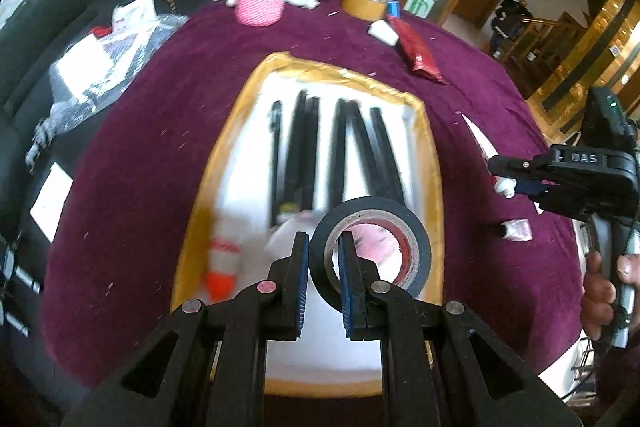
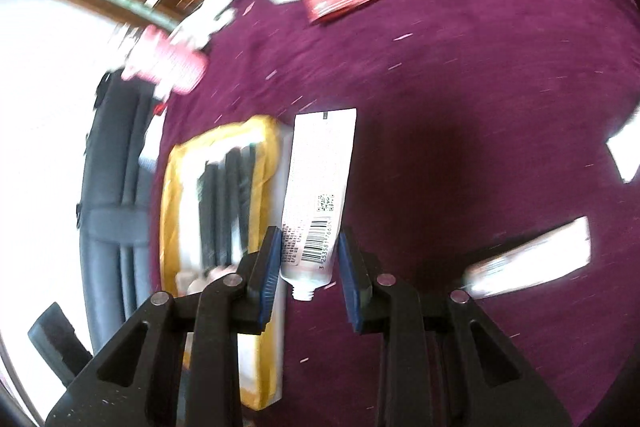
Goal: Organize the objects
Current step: 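Carry the tape roll and white tube over the tray with both tools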
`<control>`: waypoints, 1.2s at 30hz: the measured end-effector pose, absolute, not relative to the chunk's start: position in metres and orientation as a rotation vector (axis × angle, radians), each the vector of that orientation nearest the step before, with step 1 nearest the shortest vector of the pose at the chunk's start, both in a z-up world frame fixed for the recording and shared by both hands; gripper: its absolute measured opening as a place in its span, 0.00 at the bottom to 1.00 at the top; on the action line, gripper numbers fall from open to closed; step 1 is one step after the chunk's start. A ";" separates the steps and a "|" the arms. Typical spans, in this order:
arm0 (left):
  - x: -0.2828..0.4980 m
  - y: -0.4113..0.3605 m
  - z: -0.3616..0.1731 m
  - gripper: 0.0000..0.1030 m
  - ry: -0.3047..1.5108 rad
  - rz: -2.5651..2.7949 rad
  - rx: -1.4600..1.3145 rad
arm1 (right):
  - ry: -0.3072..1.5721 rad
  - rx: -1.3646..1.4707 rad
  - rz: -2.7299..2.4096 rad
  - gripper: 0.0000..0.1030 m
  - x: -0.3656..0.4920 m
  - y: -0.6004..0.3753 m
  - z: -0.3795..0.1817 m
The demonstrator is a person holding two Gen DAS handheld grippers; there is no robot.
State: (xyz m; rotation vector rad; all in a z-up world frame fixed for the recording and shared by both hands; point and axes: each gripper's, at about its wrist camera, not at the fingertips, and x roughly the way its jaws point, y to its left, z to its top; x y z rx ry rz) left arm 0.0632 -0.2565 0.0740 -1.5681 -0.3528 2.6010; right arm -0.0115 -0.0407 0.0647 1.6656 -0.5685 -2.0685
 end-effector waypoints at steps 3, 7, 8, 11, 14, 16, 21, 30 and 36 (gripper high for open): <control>0.071 -0.268 0.066 0.11 -0.369 2.594 -1.610 | -0.478 1.658 -2.025 0.25 0.002 -0.072 0.065; 0.079 -0.273 0.055 0.11 -0.360 2.574 -1.661 | -0.360 1.662 -1.952 0.25 0.022 -0.109 0.062; 0.080 -0.274 0.052 0.11 -0.354 2.570 -1.675 | -0.336 1.664 -1.935 0.25 0.027 -0.116 0.061; 0.082 -0.274 0.047 0.11 -0.325 2.570 -1.693 | -0.267 1.665 -1.878 0.25 0.041 -0.137 0.056; 0.083 -0.271 0.046 0.11 -0.261 2.586 -1.698 | -0.218 1.665 -1.843 0.25 0.052 -0.150 0.052; 0.085 -0.269 0.046 0.11 -0.225 2.595 -1.694 | -0.188 1.663 -1.825 0.25 0.058 -0.153 0.049; 0.087 -0.262 0.045 0.11 -0.132 2.602 -1.693 | -0.086 1.663 -1.791 0.26 0.075 -0.163 0.044; 0.086 -0.253 0.039 0.11 -0.056 2.594 -1.712 | 0.098 1.659 -1.805 0.26 0.090 -0.174 0.032; 0.085 -0.253 0.038 0.11 -0.041 2.603 -1.718 | 0.155 1.669 -1.812 0.26 0.092 -0.172 0.024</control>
